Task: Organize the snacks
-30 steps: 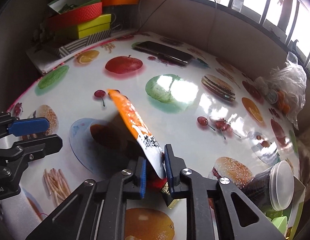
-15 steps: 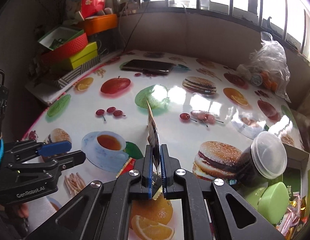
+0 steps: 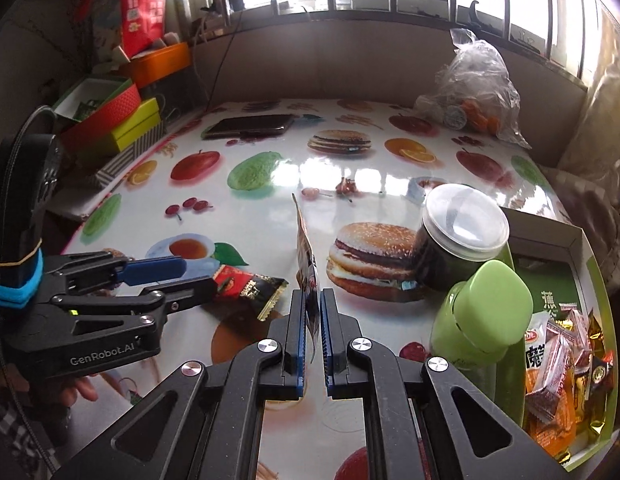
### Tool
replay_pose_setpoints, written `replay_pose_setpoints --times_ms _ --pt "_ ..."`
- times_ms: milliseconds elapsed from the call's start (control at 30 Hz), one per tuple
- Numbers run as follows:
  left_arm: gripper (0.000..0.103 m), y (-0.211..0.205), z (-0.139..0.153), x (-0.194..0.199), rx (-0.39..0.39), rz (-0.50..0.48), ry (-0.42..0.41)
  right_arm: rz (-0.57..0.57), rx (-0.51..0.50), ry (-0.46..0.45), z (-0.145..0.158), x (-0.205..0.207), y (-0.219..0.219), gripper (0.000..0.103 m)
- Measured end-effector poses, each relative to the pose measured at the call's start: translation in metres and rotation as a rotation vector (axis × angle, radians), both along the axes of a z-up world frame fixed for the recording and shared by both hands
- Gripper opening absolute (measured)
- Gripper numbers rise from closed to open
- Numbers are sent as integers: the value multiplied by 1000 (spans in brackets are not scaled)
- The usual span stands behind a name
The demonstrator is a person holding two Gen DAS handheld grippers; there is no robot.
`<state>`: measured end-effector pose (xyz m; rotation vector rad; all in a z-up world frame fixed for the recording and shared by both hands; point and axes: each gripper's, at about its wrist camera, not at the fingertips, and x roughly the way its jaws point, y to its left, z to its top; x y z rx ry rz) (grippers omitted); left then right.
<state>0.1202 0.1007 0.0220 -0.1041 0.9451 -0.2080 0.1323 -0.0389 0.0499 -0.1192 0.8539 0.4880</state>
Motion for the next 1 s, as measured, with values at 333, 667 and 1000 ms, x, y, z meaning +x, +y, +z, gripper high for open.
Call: replay_pose_setpoints --times_ms 333,667,1000 --pt "57 -25 -7 19 146 -155 6 -12 18 34 -7 -6 -12 7" --pt "57 -31 -12 31 179 -176 10 -6 26 48 -10 -6 -13 7" --pt "52 -32 -18 32 160 -149 21 -9 34 52 -11 -4 -14 7"
